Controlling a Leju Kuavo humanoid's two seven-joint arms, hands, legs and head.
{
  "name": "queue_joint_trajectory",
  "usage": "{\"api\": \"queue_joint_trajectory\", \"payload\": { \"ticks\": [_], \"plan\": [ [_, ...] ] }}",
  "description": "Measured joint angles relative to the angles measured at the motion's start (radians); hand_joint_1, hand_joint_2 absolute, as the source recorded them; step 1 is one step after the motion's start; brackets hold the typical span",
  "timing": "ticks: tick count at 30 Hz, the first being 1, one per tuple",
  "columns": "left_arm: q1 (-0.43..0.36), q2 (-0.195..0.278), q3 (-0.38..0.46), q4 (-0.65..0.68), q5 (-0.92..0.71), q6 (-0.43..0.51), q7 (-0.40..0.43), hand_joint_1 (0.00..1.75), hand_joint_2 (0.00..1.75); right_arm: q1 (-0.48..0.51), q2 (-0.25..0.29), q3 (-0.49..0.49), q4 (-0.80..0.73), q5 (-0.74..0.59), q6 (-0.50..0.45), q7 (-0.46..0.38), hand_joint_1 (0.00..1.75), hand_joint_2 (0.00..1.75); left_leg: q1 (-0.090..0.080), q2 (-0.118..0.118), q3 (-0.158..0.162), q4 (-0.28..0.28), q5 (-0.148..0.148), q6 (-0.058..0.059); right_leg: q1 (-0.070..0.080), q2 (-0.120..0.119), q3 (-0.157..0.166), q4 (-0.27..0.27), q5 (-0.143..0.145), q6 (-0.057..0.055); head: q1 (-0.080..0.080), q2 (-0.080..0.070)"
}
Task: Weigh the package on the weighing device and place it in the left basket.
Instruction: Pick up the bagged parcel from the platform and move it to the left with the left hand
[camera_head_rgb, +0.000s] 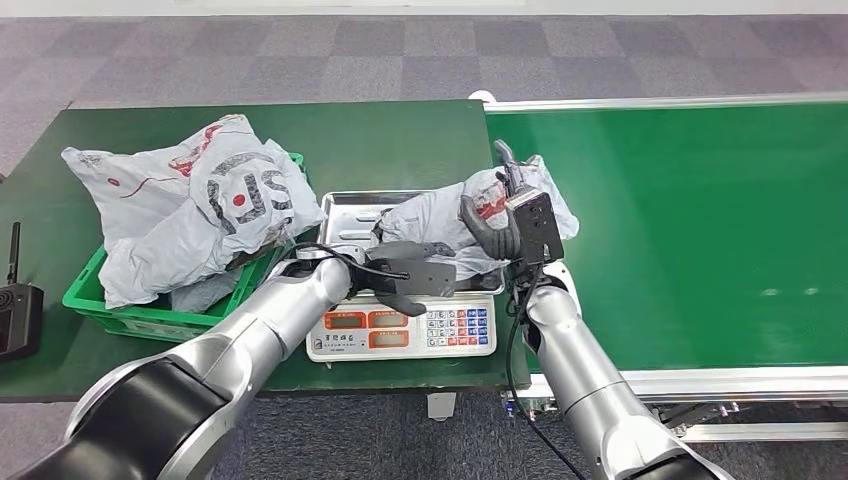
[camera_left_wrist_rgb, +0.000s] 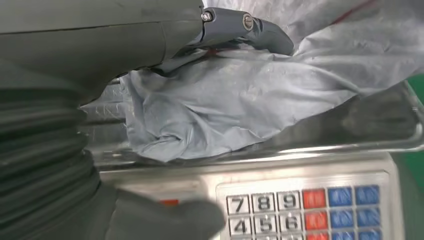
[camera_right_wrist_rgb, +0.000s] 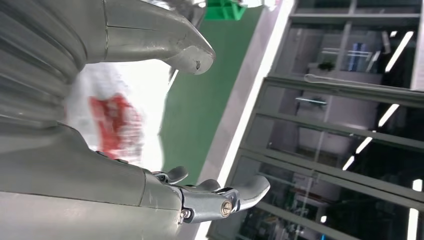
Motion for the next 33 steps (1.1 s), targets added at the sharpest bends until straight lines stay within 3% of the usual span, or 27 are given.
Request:
{"api": "queue_joint_trajectory", "payload": {
  "ticks": [10,22,33],
  "plan": [
    [0.018,0.007,0.0,0.015,-0.015,0.139,-0.036,1.75,1.75,0.024,-0.018,0.028,-0.094,-0.032,-0.006,0.001,0.0,1.75,0.0,0.0,0.001,0.0,0.0,0.0,0.0,0.0,0.0,0.0,0.0,0.0,0.0,0.0],
    [-0.015,0.019,-0.024,-0.03,-0.155,0.41,-0.009,1.75,1.75,0.043,-0.032,0.031,-0.131,-0.033,0.012,0.02,0.0,1.75,0.001,0.0,0.0,0.0,0.001,-0.001,0.001,0.0,0.0,0.0,0.0,0.0,0.0,0.0],
    [-0.082,0.135,-0.063,-0.247,-0.272,0.558,0.076,1.75,1.75,0.079,-0.041,0.017,-0.127,-0.029,0.002,0.01,0.0,1.75,0.001,0.0,0.0,0.0,0.001,-0.001,0.001,0.0,-0.001,0.001,0.0,0.0,0.0,0.0]
  ]
}}
